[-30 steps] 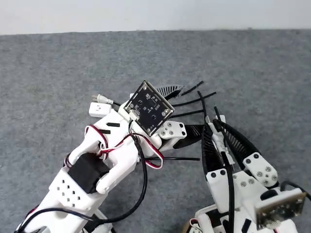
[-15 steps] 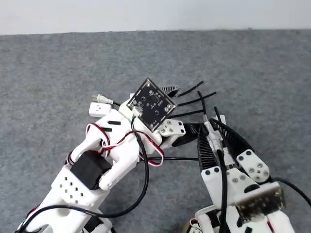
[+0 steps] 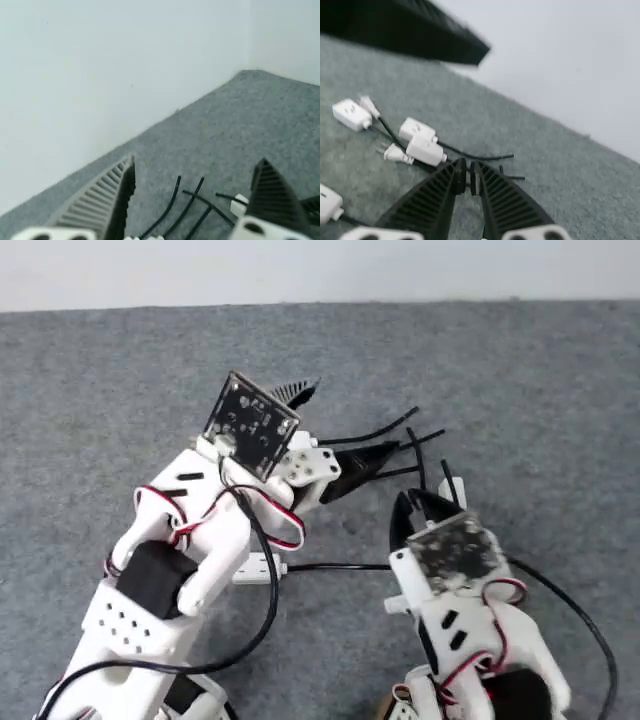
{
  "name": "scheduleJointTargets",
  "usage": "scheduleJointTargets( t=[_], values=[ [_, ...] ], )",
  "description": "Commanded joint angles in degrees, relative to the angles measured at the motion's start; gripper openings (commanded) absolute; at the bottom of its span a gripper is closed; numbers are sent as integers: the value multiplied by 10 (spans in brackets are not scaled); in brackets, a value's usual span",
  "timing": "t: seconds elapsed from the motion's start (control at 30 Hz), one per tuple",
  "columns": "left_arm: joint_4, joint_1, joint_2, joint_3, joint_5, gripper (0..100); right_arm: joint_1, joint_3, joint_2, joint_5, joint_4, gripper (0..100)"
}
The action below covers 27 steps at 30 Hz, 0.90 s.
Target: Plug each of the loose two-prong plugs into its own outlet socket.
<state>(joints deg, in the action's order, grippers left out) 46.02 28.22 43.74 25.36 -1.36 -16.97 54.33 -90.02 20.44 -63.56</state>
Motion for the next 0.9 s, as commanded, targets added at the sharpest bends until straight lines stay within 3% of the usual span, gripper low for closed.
scheduleJointTargets(
  t=[0.0, 0.3, 0.47, 0.87],
  values=[
    [-17, -4, 11, 5, -3, 352, 8, 4, -3, 21, 17, 9],
    [2, -4, 10, 45, -22, 352, 11, 6, 2, 19, 9, 9],
    [47, -23, 10, 64, -25, 352, 55, 6, 18, -14, 0, 12],
    [151, -92, 11, 96, -25, 352, 65, -52, 282, -18, -19, 51]
  ],
)
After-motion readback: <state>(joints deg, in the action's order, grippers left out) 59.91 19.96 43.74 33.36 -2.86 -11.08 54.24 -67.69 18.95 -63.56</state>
